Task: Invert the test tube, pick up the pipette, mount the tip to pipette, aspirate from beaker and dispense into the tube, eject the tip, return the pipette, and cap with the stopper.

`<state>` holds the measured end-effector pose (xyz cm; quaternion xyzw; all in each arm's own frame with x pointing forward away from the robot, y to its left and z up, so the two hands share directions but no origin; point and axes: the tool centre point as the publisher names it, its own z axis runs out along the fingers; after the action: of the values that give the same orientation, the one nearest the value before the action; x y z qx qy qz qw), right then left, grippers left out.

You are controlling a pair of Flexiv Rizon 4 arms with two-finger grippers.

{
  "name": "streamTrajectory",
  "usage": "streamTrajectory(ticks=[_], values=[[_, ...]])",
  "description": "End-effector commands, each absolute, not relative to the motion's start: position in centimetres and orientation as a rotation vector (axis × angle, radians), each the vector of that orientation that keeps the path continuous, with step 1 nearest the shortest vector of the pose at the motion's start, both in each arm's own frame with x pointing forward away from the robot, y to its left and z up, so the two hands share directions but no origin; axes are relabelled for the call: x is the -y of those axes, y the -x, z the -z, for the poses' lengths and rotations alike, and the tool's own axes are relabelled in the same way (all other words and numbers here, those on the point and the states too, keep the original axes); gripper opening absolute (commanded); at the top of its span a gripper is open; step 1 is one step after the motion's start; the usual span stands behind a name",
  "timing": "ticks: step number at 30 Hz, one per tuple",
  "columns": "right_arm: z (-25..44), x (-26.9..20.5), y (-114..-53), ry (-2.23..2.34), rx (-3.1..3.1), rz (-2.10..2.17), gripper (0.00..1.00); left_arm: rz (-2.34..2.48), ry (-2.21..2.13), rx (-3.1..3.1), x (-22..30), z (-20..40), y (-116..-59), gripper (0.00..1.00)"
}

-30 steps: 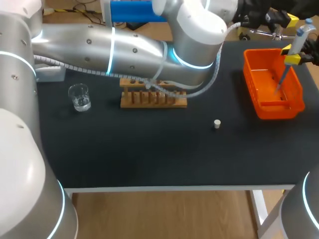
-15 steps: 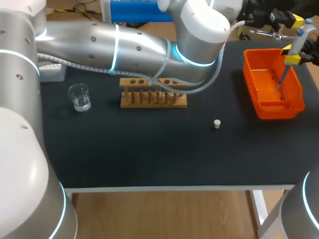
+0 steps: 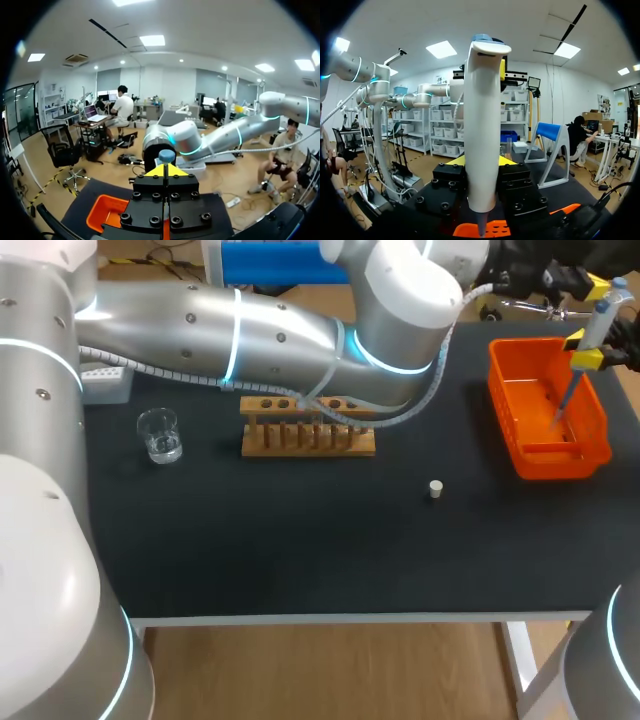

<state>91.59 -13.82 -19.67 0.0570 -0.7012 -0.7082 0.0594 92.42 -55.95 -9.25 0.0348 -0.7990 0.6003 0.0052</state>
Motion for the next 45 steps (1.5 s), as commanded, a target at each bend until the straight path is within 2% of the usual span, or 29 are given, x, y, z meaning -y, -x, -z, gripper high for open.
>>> streamTrajectory(ticks=[1, 45], values=[[19.6, 14.0, -91.7, -0.176, 2.123, 2.139, 0.0, -1.868, -0.106, 2.502, 56.2, 9.4, -92.7, 0.0], [19.6, 14.0, -91.7, -0.176, 2.123, 2.139, 0.0, -1.821, -0.103, 2.536, 56.4, 12.3, -92.2, 0.0]])
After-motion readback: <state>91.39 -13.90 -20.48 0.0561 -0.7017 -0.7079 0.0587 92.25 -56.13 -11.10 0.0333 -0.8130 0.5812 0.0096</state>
